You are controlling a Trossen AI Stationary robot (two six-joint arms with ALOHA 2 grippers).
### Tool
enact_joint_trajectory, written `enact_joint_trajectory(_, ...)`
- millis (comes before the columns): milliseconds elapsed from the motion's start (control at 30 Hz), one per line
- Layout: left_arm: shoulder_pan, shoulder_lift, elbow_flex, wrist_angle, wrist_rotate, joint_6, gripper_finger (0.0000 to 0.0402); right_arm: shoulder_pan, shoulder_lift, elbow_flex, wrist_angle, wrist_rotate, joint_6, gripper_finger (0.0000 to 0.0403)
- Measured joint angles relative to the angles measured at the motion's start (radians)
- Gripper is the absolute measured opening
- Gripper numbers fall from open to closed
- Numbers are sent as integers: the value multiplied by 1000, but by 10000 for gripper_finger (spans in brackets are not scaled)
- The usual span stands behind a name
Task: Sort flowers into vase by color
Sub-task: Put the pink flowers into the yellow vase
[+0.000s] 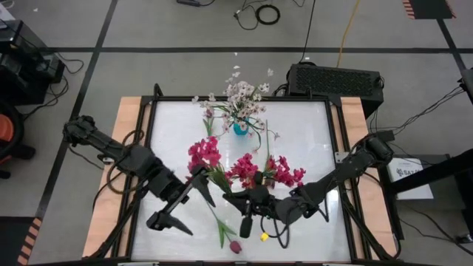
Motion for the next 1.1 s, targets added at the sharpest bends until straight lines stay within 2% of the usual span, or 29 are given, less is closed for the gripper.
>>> enact_joint_trajectory(100, -36, -10, 0, -31, -30, 31, 396, 15, -22, 0, 0, 25, -33, 0)
enact_joint_trajectory(300, -83, -11, 0, -53, -67, 31, 397, 33, -55, 0, -1, 77, -104, 0)
enact_joint_trajectory(633, -136, -10, 0, -13, -85, 114, 391, 33, -62, 0, -45, 73, -119, 0)
enact_joint_trajectory(733, -134, -10, 0, -17, -84, 88, 355, 28, -62, 0, -42, 74, -127, 0)
enact_joint_trajectory(967, -134, 8, 0, -37, -84, 55, 225, 11, -62, 0, -42, 75, -152, 0)
enact_joint_trajectory(1033, -134, 21, 0, -31, -84, 57, 203, 6, -62, 0, -42, 76, -163, 0)
enact_joint_trajectory(1100, -134, 37, 0, -25, -90, 68, 198, 6, -62, 0, -42, 76, -173, 0)
